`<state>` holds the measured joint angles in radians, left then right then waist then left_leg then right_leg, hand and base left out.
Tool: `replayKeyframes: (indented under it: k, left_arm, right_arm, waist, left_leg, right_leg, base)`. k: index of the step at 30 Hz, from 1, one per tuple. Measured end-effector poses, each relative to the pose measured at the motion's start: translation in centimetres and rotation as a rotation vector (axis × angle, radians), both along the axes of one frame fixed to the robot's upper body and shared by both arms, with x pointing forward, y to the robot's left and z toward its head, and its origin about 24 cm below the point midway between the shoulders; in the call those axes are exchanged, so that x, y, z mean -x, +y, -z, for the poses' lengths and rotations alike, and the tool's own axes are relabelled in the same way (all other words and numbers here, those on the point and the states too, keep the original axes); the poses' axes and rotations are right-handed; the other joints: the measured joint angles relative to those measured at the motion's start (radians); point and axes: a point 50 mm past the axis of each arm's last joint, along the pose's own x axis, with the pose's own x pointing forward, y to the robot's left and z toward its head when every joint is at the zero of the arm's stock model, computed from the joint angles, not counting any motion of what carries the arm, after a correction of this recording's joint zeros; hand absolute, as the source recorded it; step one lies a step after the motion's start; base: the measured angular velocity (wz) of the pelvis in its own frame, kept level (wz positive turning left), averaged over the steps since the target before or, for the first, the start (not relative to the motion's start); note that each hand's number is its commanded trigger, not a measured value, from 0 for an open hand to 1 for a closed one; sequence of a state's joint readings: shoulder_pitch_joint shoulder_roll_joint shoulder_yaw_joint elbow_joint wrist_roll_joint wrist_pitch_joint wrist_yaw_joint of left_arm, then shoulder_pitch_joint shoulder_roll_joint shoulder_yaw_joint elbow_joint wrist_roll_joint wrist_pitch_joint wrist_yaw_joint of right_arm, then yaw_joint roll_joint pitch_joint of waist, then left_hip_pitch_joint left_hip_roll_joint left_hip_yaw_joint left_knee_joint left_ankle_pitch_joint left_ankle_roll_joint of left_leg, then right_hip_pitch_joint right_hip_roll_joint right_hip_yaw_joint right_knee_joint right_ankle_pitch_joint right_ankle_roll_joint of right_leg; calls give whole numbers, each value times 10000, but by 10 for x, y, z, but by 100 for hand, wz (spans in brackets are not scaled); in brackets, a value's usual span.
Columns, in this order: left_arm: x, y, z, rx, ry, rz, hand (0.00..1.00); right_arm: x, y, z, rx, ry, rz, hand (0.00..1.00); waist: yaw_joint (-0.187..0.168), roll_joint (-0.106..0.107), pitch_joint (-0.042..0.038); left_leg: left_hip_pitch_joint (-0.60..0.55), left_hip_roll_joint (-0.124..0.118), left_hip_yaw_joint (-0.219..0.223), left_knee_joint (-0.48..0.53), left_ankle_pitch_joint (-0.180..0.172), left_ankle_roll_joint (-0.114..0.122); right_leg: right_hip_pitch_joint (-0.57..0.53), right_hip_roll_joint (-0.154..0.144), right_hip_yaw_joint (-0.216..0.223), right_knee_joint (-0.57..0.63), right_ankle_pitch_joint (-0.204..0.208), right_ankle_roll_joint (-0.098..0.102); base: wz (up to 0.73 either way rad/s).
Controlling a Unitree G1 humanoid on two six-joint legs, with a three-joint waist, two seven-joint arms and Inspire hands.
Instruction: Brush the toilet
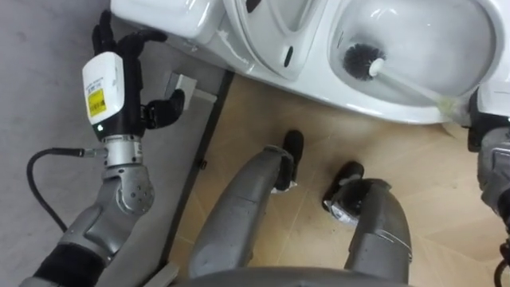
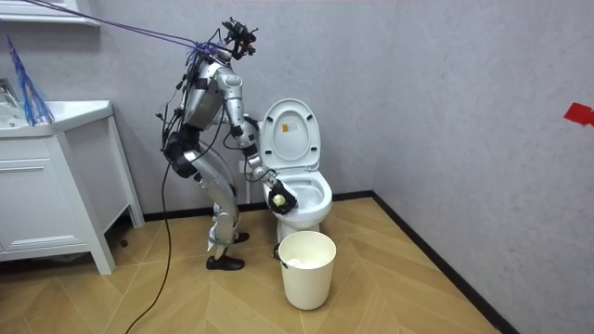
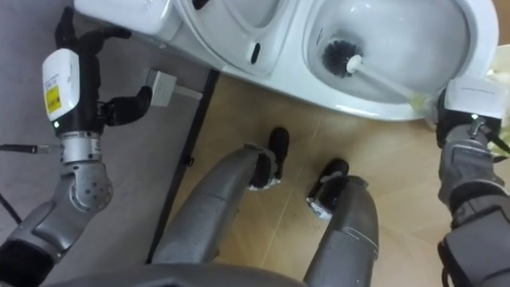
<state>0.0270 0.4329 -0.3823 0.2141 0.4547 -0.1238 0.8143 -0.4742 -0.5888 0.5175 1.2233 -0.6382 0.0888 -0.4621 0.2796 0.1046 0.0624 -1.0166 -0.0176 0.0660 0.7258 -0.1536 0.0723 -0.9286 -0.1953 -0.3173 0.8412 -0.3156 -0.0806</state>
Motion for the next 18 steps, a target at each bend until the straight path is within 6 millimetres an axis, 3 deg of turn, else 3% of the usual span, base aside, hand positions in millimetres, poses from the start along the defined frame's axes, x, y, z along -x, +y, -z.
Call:
replayKeyframes:
  k: [6, 8, 12, 18]
  left_arm:
    - [-1, 0, 0, -17, 39, -1, 0]
    - [-5, -1, -3, -42, -37, 67, 0]
    - [-9, 2, -8, -205, -206, 65, 0]
    - [-11, 5, -10, -466, -21, 26, 0]
  right_arm:
    - [-29, 12, -23, -626, -1328, -193, 100]
    - [-45, 20, -41, -1221, -2407, -299, 100]
    - [-49, 17, -48, -1167, -2637, -184, 100]
    - [-50, 21, -47, -977, -2553, -427, 100]
  waist:
    - [-40, -111, 1]
    - [-38, -184, -18]
    - [-102, -452, -29]
    - [-246, -465, -33]
  left_leg:
    - [-102, 79, 108, 141, 39, -22]
    - [-116, 41, 150, 80, 118, 16]
    - [-113, -6, 205, 82, 189, 117]
    - [-110, -52, 139, 132, 191, 109]
  right_leg:
    - [-191, 42, 141, 149, 103, -30]
    - [-259, -19, 168, 190, 125, -18]
    - [-276, -123, 151, 319, 130, -82]
    - [-243, -128, 146, 312, 172, -25]
  base:
    - [-8]
    - [3]
    - [9]
    - [0]
